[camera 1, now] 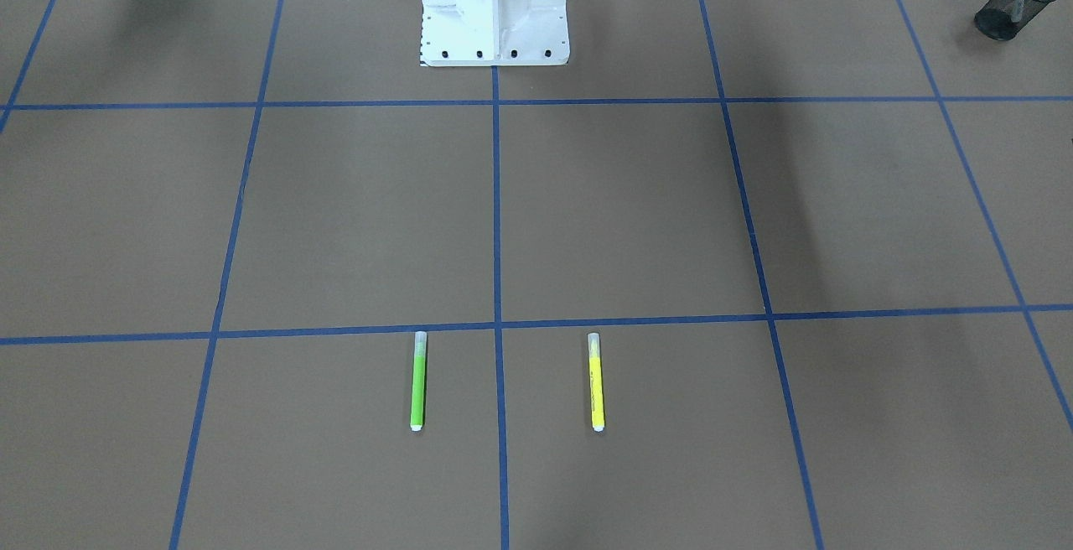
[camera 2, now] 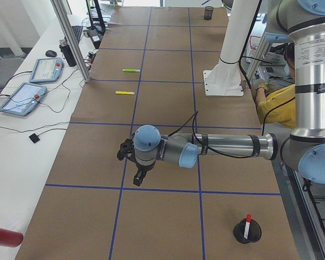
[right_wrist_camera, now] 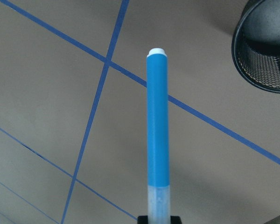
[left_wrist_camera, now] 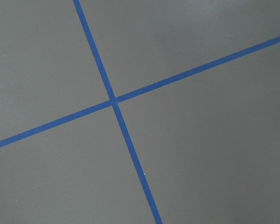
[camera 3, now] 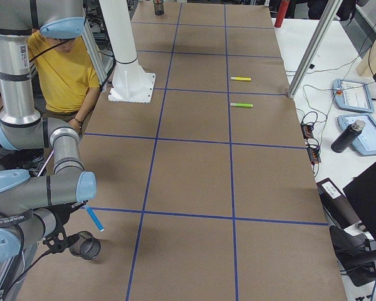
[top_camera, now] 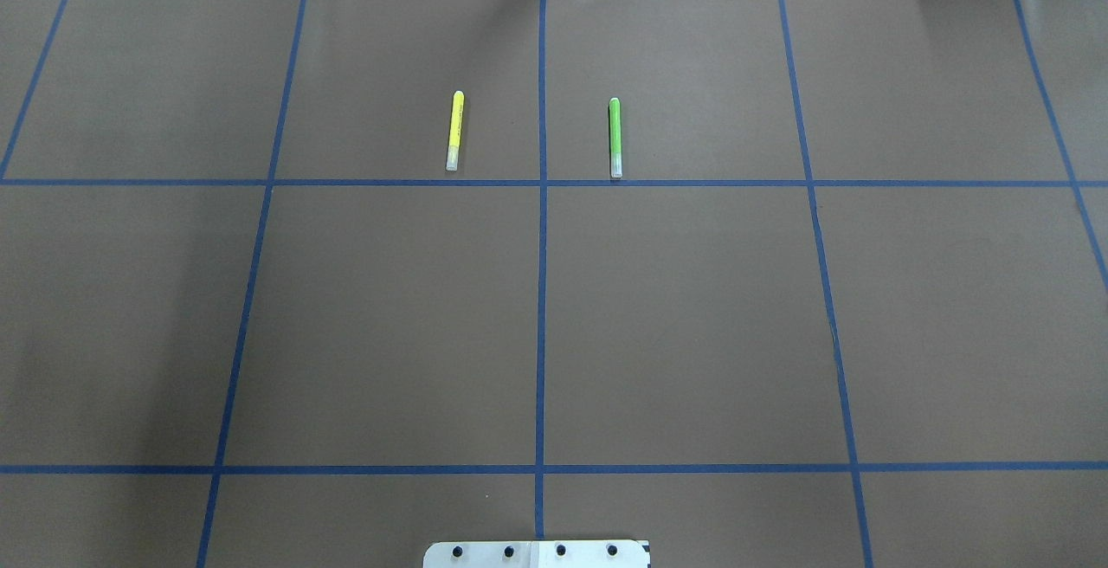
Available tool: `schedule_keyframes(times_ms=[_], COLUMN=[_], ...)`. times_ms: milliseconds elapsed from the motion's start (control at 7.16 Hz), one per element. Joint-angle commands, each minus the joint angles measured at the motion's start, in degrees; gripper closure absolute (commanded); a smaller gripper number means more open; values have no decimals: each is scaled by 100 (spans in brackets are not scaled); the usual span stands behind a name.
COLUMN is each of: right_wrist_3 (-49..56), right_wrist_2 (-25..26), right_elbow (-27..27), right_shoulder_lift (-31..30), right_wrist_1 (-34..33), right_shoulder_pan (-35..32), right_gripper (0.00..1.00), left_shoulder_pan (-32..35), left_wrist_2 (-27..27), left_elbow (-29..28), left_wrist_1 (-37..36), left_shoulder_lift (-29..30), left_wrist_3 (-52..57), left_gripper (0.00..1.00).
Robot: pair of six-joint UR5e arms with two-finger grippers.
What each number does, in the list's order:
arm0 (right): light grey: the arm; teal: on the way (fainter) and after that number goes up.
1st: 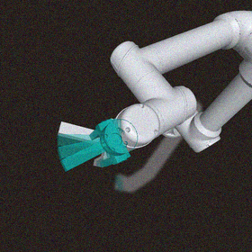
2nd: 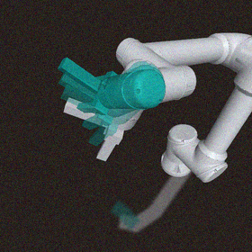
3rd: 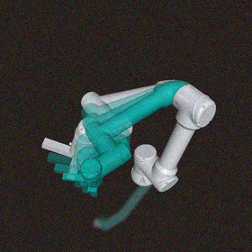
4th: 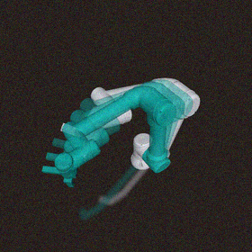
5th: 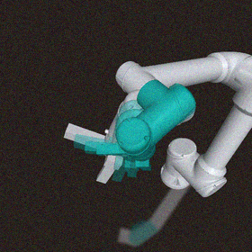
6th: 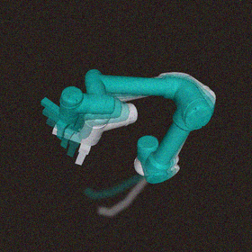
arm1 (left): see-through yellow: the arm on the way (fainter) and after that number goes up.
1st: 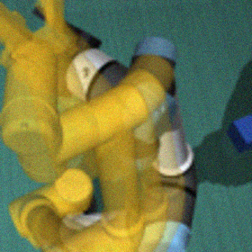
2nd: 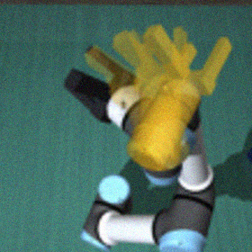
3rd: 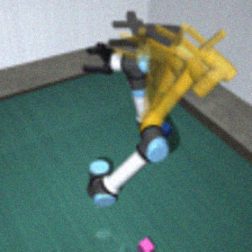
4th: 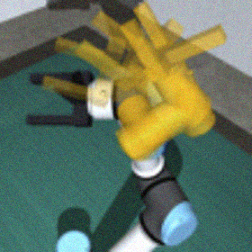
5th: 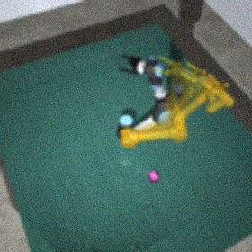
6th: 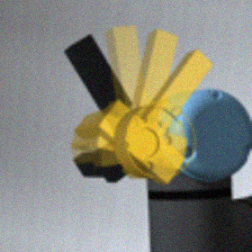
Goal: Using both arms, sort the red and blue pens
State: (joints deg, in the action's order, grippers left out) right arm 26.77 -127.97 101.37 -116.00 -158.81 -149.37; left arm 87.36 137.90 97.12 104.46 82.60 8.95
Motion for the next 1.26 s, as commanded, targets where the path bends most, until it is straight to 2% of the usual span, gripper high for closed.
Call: schedule_keyframes(times_ms=[0, 419, 558, 977, 1117], right_wrist_3=[4, 4, -5, -180, -154], right_wrist_2=[192, 1324, 1649, 2161, 2163], right_elbow=[-135, -135, -135, -144, -397], right_shoulder_lift=[-2, 191, 201, 131, 113], right_wrist_1=[8, 51, 400, 886, 1061], right_shoulder_pan=[-205, -1127, -1225, -1243, -1296], right_gripper=[100, 100, 100, 100, 100], left_shoulder_pan=[0, 0, 0, 9, 9], left_wrist_2=[0, 0, 0, 0, 0], left_elbow=[0, 0, 0, 35, 43], left_wrist_1=[13, 380, 408, 837, 900], left_shoulder_lift=[-7, -95, -121, -419, -481], left_wrist_3=[1, 10, 10, 10, 10], left_gripper=[0, 0, 0, 0, 0])
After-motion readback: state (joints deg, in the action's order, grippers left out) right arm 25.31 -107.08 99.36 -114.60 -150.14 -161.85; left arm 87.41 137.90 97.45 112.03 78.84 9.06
